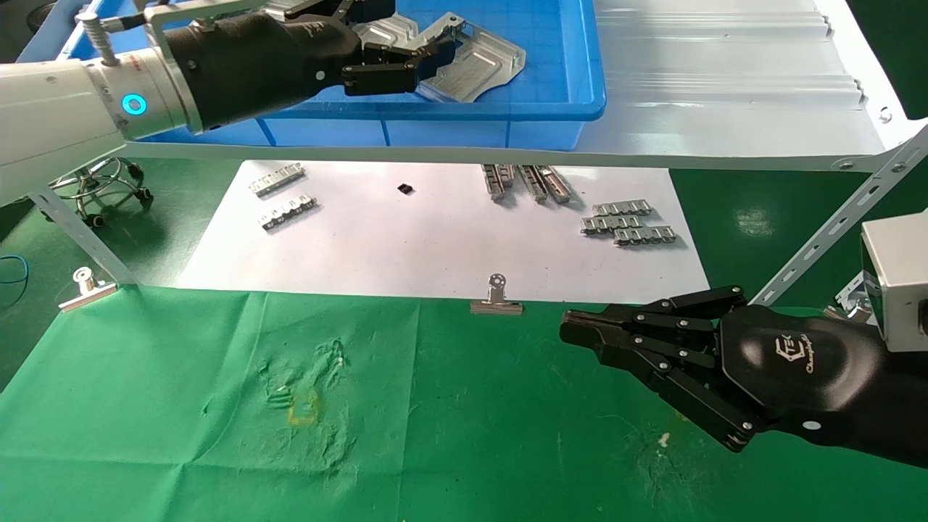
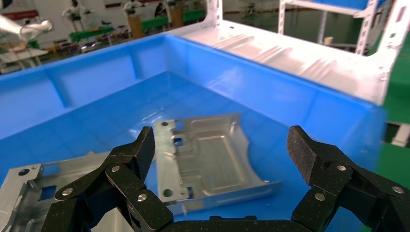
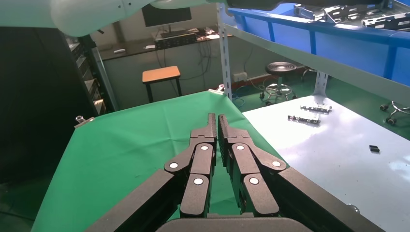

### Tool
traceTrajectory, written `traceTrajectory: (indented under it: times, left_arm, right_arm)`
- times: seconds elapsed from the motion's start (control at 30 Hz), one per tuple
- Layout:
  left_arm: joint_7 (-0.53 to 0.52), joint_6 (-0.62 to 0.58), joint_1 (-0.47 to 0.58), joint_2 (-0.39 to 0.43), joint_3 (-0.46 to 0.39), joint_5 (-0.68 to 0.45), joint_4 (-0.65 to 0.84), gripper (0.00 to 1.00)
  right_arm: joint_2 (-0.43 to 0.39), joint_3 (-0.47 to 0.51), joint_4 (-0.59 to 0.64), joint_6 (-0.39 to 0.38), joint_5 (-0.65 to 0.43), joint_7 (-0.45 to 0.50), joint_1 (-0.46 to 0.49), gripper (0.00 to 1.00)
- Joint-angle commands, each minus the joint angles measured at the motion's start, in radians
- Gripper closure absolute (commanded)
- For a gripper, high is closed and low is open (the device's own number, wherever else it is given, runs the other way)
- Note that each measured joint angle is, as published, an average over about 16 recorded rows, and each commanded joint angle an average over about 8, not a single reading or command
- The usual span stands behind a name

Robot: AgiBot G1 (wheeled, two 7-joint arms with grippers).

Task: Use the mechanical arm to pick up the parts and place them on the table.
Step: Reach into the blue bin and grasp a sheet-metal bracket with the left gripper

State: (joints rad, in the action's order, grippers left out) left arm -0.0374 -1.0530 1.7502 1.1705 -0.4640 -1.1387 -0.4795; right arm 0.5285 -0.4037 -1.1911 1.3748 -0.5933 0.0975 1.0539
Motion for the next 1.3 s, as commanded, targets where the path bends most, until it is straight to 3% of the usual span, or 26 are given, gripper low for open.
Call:
traceTrajectory:
  times: [0.03,0.37,0.53,0.63,0.67,0.73,0.8,0.97,1.03,1.07,1.3]
  left_arm:
    - [0.035,0.010,0.042,0.032,-0.011,-0.022,0.069,0.00]
    - [0.136,0.203,0.179,0.153,-0.039,-0.086,0.323,0.02]
    - [0.159,0.275,0.204,0.182,-0.049,-0.095,0.356,0.37]
    - [0.159,0.278,0.208,0.185,-0.053,-0.090,0.355,0.71]
    - [0.158,0.276,0.208,0.186,-0.055,-0.088,0.355,0.78]
    - [0.154,0.272,0.209,0.186,-0.058,-0.083,0.353,0.83]
    - [0.150,0.266,0.209,0.185,-0.061,-0.079,0.352,0.79]
    - [0.145,0.251,0.211,0.183,-0.073,-0.075,0.356,0.20]
    - [0.145,0.247,0.213,0.182,-0.080,-0.078,0.359,0.04]
    - [0.147,0.246,0.214,0.182,-0.083,-0.081,0.360,0.00]
    - [0.161,0.238,0.223,0.182,-0.109,-0.097,0.367,0.00]
  right_arm:
    - [0.000,0.000,0.000,0.000,0.000,0.000,0.000,1.00]
    - [0.000,0.000,0.000,0.000,0.000,0.000,0.000,1.00]
    - [0.000,0.000,0.000,0.000,0.000,0.000,0.000,1.00]
    - [0.000,0.000,0.000,0.000,0.000,0.000,0.000,1.00]
    - [0.000,0.000,0.000,0.000,0.000,0.000,0.000,1.00]
    - [0.000,0.000,0.000,0.000,0.000,0.000,0.000,1.00]
    - [0.000,0.000,0.000,0.000,0.000,0.000,0.000,1.00]
    - [0.000,0.000,0.000,0.000,0.000,0.000,0.000,1.00]
    - [0.000,0.000,0.000,0.000,0.000,0.000,0.000,1.00]
    - [0.000,0.000,0.000,0.000,0.000,0.000,0.000,1.00]
    - [0.000,0.000,0.000,0.000,0.000,0.000,0.000,1.00]
